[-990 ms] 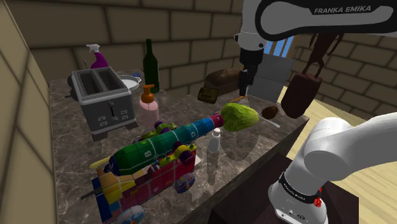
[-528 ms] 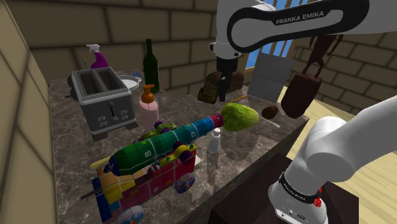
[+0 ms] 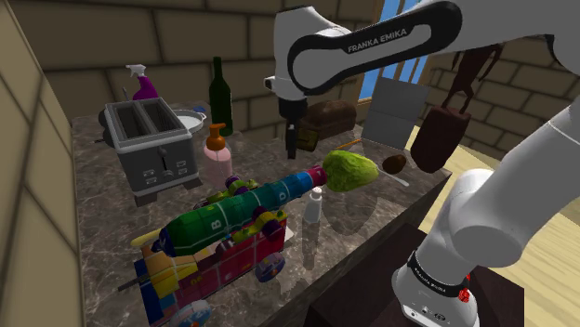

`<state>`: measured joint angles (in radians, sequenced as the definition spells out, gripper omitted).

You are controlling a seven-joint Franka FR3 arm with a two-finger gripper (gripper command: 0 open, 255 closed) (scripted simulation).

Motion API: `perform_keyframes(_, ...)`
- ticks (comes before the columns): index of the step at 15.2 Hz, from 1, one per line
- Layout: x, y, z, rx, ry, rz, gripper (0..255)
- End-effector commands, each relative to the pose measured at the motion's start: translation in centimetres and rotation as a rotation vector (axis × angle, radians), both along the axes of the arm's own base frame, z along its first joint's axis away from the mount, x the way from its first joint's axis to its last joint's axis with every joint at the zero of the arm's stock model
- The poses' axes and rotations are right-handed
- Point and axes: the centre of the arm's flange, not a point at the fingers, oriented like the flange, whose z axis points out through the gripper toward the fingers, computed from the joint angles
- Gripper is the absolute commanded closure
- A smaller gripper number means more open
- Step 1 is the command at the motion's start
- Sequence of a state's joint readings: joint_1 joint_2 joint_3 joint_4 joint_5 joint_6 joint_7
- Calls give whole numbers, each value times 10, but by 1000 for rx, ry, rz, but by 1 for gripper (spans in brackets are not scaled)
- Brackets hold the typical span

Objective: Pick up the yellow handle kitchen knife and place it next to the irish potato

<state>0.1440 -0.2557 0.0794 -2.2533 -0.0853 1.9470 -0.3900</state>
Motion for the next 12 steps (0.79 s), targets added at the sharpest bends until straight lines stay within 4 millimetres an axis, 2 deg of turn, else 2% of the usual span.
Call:
perform_keyframes(1, 14, 19, -10, 9, 2, 66, 0)
perform_keyframes(7, 49, 79, -41, 34, 9, 256, 0)
perform_keyframes(12, 68, 134, -65, 55, 15, 414, 0)
